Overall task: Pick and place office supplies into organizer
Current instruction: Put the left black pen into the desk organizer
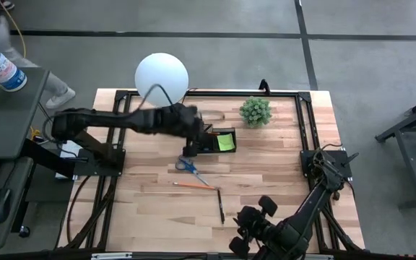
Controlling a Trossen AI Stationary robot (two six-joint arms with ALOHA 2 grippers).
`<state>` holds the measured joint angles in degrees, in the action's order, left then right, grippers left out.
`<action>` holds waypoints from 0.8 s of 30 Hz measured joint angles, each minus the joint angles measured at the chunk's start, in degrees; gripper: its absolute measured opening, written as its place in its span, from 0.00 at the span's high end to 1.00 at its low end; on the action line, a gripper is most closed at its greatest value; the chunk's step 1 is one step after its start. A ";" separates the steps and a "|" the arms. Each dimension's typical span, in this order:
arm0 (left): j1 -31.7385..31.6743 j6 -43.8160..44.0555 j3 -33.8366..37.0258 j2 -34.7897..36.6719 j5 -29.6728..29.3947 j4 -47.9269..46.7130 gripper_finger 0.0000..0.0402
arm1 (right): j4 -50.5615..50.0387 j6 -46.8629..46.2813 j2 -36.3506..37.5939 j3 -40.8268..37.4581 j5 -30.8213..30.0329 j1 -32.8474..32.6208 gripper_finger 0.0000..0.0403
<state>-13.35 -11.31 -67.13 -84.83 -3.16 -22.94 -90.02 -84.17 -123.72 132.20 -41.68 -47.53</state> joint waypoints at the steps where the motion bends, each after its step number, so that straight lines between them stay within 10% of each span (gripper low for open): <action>1: -1.45 0.84 0.00 0.08 1.64 2.20 1.00 | 0.02 0.10 0.00 0.00 -0.33 0.00 0.80; 12: -8.98 9.76 5.09 -1.02 13.92 20.20 1.00 | 0.00 -0.71 0.00 0.00 -0.32 0.20 0.80; 24: -9.57 11.82 14.14 -1.36 8.13 34.20 1.00 | 0.00 -0.71 0.00 0.00 -0.68 1.21 0.80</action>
<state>-22.92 0.50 -52.99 -86.19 4.97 11.26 -90.02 -84.88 -123.72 132.20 -42.37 -46.31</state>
